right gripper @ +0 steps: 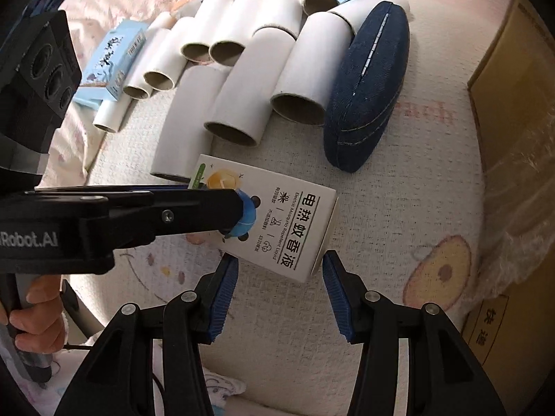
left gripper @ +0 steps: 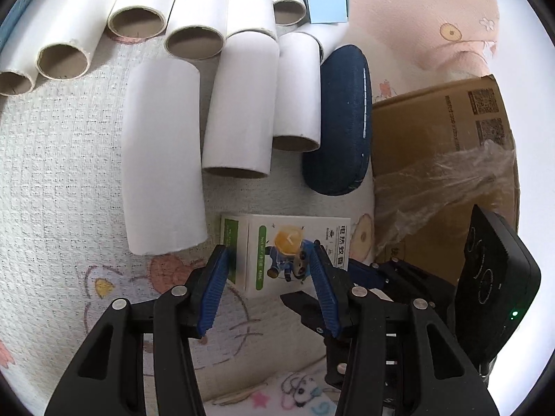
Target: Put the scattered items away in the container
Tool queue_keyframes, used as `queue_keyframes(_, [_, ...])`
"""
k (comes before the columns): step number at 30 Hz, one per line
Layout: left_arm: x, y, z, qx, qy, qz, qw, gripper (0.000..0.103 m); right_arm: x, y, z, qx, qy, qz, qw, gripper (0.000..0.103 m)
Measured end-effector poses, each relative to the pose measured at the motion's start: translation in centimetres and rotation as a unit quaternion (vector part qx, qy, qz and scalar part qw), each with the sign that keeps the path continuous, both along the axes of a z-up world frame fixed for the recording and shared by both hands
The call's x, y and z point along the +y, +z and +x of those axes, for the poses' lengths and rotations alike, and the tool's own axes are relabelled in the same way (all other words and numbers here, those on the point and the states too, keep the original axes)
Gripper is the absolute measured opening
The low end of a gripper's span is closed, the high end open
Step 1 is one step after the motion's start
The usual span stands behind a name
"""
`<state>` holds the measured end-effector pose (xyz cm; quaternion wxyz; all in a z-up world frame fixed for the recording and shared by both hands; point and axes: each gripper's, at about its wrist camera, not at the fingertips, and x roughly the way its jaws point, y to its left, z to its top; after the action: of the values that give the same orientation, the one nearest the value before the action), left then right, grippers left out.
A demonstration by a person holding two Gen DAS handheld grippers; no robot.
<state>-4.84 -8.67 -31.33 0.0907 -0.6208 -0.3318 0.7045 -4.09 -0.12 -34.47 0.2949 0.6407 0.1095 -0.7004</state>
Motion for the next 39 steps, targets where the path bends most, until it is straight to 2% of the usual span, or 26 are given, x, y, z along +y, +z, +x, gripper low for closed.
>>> queue_keyframes(4, [0.2, 0.7, -0.3, 0.002, 0.001, 0.003, 1.0000, 0.048, 0.4, 0.3, -0.4, 0.003, -0.015, -0.009, 1.000, 0.050])
queue_keyframes(7, [0.4, 1.9, -0.3, 0.009, 0.010, 0.011, 0.9999, 0.048, 0.8, 1.9, -0.3, 0.030, -0.020, -0.002, 0.999, 0.050])
queue_keyframes(11, [1.1, 5.2, -0.5, 0.042, -0.004, 0.001, 0.9991, 0.048, 1.4, 4.5, 0.2, 0.066, -0.025, -0.010, 0.997, 0.050])
queue_keyframes(18, [2.7, 11.7, -0.9, 0.111, -0.037, -0.031, 0.9926, 0.048, 3.3, 9.9, 0.7, 0.144, -0.062, -0.061, 0.986, 0.050])
queue_keyframes(23, [5.0, 15.7, -2.1, 0.157, -0.064, -0.053, 0.9840, 0.048, 3.9, 13.5, 1.0, 0.207, -0.073, -0.062, 0.974, 0.050])
queue_keyframes(26, [6.2, 17.9, -2.8, 0.180, -0.076, -0.052, 0.9794, 0.048, 4.6, 15.6, 1.2, 0.244, -0.075, -0.056, 0.965, 0.050])
queue_keyframes(31, [9.1, 21.7, -3.7, 0.228, -0.111, -0.049, 0.9661, 0.048, 6.8, 19.6, 1.1, 0.308, -0.076, -0.028, 0.948, 0.050])
queue_keyframes(39, [15.2, 24.2, -6.5, 0.273, -0.168, -0.043, 0.9464, 0.048, 11.7, 23.0, -0.4, 0.366, -0.092, 0.026, 0.926, 0.050])
